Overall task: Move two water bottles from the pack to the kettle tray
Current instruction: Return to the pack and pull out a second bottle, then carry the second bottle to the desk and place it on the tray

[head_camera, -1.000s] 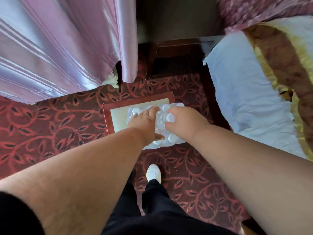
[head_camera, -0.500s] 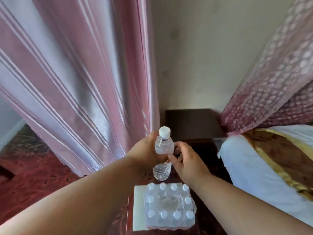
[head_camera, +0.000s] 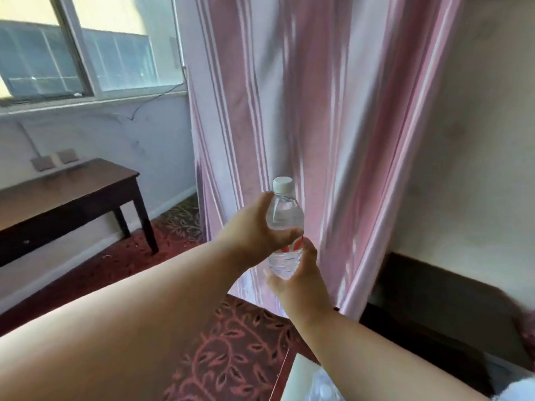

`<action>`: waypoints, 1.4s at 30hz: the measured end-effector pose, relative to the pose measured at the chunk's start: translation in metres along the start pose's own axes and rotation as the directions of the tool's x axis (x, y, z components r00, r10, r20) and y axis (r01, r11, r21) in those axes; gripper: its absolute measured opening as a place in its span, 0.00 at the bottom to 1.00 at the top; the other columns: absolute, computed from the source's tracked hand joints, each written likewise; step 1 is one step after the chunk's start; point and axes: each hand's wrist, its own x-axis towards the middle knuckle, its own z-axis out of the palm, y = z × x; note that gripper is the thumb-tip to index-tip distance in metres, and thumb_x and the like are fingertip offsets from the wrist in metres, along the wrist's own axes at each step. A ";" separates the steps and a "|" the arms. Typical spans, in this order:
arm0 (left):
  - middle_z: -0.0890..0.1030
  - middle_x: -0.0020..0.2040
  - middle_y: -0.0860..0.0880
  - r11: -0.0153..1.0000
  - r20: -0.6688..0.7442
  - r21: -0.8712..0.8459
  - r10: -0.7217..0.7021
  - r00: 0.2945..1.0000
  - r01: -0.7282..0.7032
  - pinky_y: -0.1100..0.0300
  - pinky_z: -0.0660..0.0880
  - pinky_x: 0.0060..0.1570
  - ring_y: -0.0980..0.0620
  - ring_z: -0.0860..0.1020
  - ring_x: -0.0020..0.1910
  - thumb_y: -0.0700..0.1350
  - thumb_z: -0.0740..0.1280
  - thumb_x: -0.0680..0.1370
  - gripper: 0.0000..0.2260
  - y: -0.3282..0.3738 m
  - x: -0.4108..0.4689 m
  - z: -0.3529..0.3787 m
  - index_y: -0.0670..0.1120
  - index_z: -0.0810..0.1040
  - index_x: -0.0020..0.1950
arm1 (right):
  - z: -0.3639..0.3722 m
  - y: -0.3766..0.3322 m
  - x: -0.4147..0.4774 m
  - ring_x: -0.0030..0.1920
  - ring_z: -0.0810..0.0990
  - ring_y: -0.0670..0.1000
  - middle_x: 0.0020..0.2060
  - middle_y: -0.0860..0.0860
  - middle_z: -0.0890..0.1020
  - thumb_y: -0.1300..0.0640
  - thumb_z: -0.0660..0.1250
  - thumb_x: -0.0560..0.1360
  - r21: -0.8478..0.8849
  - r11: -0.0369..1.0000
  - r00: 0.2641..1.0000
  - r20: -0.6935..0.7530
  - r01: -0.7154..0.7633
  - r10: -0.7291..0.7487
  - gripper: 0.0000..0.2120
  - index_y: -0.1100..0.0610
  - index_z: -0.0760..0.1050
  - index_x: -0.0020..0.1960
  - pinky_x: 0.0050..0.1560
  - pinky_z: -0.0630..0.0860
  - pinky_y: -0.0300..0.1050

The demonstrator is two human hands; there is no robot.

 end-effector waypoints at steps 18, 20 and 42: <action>0.77 0.45 0.60 0.898 -0.463 0.065 -0.360 0.810 0.436 0.64 0.73 0.38 0.62 0.77 0.42 0.68 0.70 0.65 0.33 -0.294 -0.192 -0.353 0.57 0.68 0.66 | 0.390 -0.261 -0.099 0.54 0.77 0.41 0.60 0.41 0.74 0.49 0.77 0.69 0.230 0.948 0.769 0.556 0.222 -0.315 0.40 0.39 0.54 0.71 0.52 0.70 0.32; 0.78 0.48 0.60 0.879 -0.494 0.064 -0.383 0.780 0.472 0.62 0.75 0.41 0.60 0.77 0.44 0.69 0.70 0.65 0.35 -0.331 -0.223 -0.398 0.57 0.66 0.68 | 0.442 -0.297 -0.124 0.52 0.77 0.38 0.58 0.38 0.74 0.49 0.77 0.69 0.272 0.940 0.730 0.596 0.209 -0.334 0.38 0.38 0.57 0.70 0.51 0.73 0.36; 0.79 0.56 0.56 0.561 -0.663 -0.186 -0.677 0.319 0.806 0.51 0.76 0.56 0.53 0.77 0.55 0.67 0.70 0.66 0.30 -0.650 -0.405 -0.686 0.61 0.68 0.65 | 0.865 -0.507 -0.262 0.48 0.82 0.38 0.51 0.33 0.80 0.45 0.73 0.64 0.419 0.908 0.219 0.885 0.008 -0.410 0.36 0.27 0.60 0.65 0.49 0.83 0.50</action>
